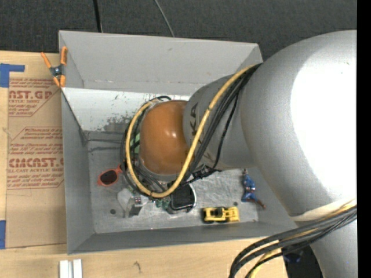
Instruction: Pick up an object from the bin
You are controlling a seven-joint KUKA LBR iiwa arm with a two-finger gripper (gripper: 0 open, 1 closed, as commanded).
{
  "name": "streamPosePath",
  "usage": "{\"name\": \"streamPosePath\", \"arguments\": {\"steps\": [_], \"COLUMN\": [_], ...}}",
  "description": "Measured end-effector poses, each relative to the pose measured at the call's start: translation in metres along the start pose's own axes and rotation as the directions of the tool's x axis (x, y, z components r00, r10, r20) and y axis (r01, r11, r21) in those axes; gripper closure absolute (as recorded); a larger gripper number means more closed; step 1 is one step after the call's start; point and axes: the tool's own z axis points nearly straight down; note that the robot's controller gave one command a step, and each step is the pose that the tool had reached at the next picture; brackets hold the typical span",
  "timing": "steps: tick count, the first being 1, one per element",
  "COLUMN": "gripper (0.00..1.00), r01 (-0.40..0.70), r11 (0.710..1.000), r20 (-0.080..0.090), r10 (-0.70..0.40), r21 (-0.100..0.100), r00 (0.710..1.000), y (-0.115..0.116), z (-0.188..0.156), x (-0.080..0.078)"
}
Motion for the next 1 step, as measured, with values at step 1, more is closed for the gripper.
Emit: {"name": "streamPosePath", "arguments": {"steps": [1], "gripper": [1.00], "r01": [-0.018], "r11": [1.000], "r20": [-0.015], "r10": [0.018], "r21": [0.012], "r00": [1.000], "y": [0.0119], "z": [-0.1266], "x": [-0.0028]}}
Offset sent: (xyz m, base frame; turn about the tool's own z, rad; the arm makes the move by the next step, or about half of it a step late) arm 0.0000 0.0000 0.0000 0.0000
